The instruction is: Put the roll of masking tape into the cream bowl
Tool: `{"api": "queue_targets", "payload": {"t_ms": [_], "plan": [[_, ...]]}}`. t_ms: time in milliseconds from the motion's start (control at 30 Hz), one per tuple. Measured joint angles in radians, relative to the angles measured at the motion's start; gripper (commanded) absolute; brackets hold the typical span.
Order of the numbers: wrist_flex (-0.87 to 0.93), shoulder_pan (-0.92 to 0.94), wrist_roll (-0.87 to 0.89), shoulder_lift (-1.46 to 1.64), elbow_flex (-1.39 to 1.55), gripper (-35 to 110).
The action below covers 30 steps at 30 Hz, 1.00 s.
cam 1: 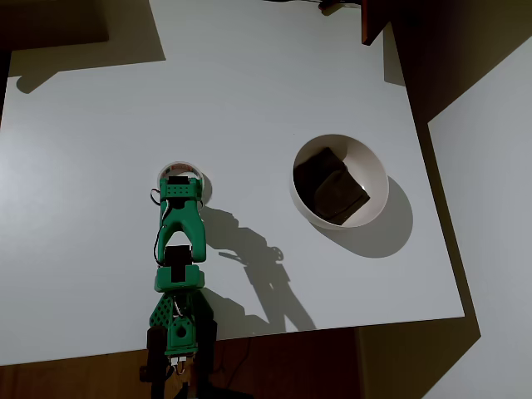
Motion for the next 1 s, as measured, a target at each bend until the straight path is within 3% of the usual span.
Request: {"api": "queue_targets", "payload": {"t_ms": [533,1000], "plan": [[0.003,-0.026,0.029,0.054,0.002,-8],[0.272,0.0,0.048,0.741,0.002,-8]]}}
